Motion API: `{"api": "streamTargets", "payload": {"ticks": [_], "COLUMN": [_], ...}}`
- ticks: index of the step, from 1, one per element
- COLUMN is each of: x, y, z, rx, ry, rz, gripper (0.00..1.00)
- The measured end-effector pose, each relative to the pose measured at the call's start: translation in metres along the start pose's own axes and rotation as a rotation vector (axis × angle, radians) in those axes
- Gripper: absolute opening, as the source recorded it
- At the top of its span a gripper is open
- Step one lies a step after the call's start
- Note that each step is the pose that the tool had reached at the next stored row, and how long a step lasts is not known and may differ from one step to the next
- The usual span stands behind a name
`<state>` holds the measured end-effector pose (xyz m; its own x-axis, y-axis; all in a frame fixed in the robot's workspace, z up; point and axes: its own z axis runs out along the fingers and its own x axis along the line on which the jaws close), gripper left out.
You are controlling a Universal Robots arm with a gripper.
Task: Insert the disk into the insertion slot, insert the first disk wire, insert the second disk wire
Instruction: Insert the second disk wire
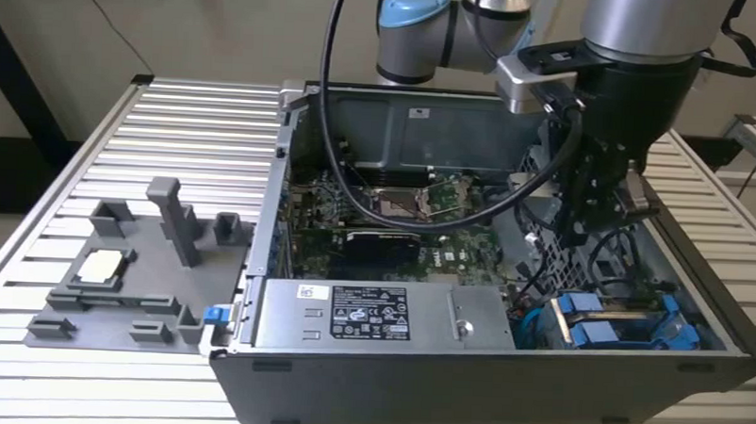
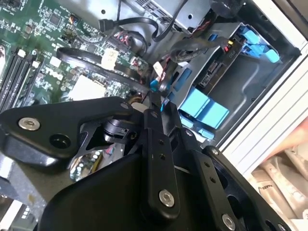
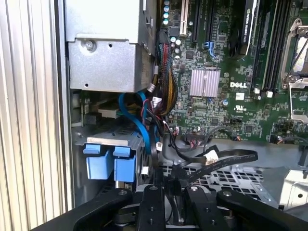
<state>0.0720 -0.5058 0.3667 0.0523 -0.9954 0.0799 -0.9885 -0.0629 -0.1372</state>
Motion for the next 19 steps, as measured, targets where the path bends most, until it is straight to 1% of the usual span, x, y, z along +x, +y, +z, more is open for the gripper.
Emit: {"api": "streamTargets", "payload": {"ticks": [2, 5, 6, 8, 11, 12, 14, 15, 17, 19], "x": [0.0001, 0.0001, 0.0000, -0.0004, -0.0011, -0.0012, -0.0012, -0.0012, -0.0013, -0.0015], "y": [0.0002, 0.0009, 0.0014, 0.0024, 0.0034, 0.0037, 0.0043, 0.0045, 0.0050, 0.0057], "z": [-0.0019, -0.0025, -0.0024, -0.0012, 0.0018, 0.0024, 0.0029, 0.0029, 0.0029, 0.0037], "rx": [0.0002, 0.0015, 0.0049, 0.0186, 0.0357, 0.0378, 0.0383, 0.0384, 0.0388, 0.0411], "ry": [0.0001, -0.0008, -0.0008, 0.0003, 0.0012, 0.0024, 0.0065, 0.0075, 0.0080, 0.0078], "rz": [-0.003, -0.006, -0.007, -0.010, -0.017, -0.019, -0.022, -0.024, -0.029, -0.032], "gripper": [0.24, 0.24, 0.24, 0.24, 0.24, 0.24, 0.24, 0.24, 0.24, 0.24]}}
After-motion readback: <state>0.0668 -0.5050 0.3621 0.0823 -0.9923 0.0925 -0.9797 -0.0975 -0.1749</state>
